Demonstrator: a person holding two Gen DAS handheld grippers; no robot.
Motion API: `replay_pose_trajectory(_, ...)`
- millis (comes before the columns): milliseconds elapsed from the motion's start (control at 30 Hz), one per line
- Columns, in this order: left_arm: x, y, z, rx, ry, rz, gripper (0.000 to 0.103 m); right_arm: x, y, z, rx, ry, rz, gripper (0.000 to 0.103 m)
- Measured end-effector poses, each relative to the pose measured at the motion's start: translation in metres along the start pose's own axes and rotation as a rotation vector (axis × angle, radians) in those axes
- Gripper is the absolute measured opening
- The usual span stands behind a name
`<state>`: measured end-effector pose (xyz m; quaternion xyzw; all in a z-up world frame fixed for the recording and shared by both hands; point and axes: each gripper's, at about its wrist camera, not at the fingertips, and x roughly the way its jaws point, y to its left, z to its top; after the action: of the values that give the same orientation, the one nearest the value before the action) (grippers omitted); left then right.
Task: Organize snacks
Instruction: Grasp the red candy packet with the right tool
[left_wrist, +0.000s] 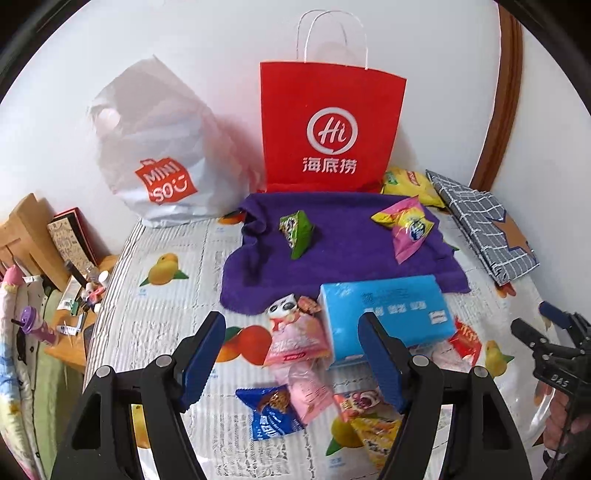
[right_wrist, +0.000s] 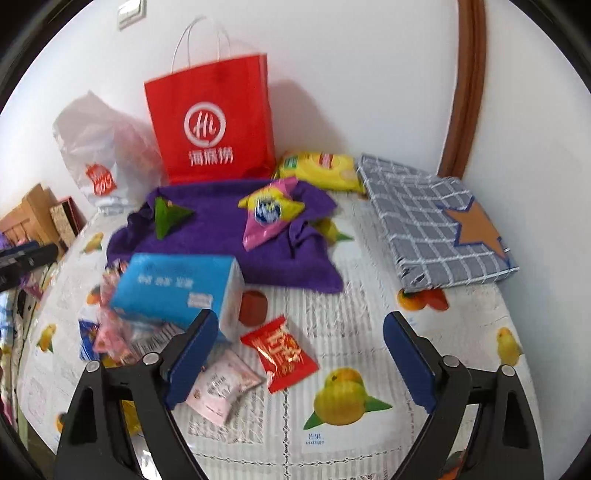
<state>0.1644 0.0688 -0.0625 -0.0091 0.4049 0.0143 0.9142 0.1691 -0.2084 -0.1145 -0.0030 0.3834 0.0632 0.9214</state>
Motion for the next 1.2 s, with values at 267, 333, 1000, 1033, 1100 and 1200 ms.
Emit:
replay_pose_trajectory(267, 0.021, 0.014, -0.011, -0.018, 0.032, 0.035, 0.073, 0.054, 0.005, -0.027, -0.062, 0.112, 0.073, 0.077)
replay_pose_trajectory(333, 0.026, 0.018, -0.012, -0.028, 0.043, 0.038, 0.073, 0.065, 0.006, -0.030, -0.078, 0.122, 0.083, 0.076)
replay_pose_trajectory(1000, 0.051, 0.062, -0.035, -0.151, 0.136, 0.026, 0.073, 0.112, -0.002, -0.032, -0.049, 0.185, 0.100, 0.040)
replay_pose_trajectory(1033, 0.051, 0.062, -0.036, -0.151, 0.140, 0.026, 0.073, 0.110, -0.004, -0.032, -0.034, 0.178, 0.105, 0.040)
replay_pose_trajectory(1100, 0.053, 0.062, -0.042, -0.148, 0.150, 0.020, 0.073, 0.105, -0.007, -0.032, -0.012, 0.162, 0.101, 0.040)
replay_pose_trajectory(1200, 0.057, 0.060, -0.048, -0.147, 0.167, 0.011, 0.073, 0.095, -0.009, -0.035, 0.002, 0.147, 0.098, 0.040)
